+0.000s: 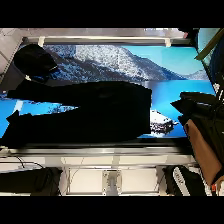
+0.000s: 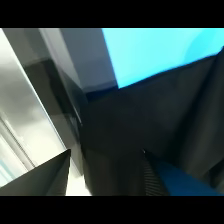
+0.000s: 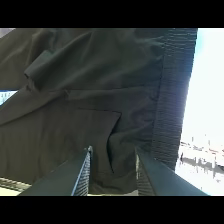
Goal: Fold the clothes and pants, and hang the long-sleeved shirts on hangers.
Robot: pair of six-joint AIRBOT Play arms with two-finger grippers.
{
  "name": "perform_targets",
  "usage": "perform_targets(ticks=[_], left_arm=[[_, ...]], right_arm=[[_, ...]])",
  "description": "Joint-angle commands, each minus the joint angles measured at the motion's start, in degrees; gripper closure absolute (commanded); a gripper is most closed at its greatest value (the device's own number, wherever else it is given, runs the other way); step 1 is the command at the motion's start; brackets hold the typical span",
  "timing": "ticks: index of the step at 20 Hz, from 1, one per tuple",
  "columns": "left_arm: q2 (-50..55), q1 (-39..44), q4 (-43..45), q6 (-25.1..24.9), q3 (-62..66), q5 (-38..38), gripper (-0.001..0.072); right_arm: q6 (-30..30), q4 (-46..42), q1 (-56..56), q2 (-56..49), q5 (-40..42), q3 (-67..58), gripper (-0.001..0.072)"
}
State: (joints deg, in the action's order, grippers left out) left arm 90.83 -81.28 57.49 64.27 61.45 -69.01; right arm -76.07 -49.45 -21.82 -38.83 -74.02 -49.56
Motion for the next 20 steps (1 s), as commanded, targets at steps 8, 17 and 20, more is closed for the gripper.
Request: perform_targets(ticks=[8,17,20], left_arm=[[4.22,4.44,-6.10,-5.70,0.33,3.30,0.0612],[-2.56,5.25,-8.39,-6.03,2.49,3.23,0.0702],[-5.27,5.25,-13.55,-5.99,2.51,3.13,0.0702]], right_arm=[[-1.05,1.68,0.07,0.04,0.07,0.00,0.0379],[-9.40,-1.25,0.07,7.32,7.10,20.00,0.0294],[-2.01,14.75,0.09,5.11,11.15,32.13,0.0177]])
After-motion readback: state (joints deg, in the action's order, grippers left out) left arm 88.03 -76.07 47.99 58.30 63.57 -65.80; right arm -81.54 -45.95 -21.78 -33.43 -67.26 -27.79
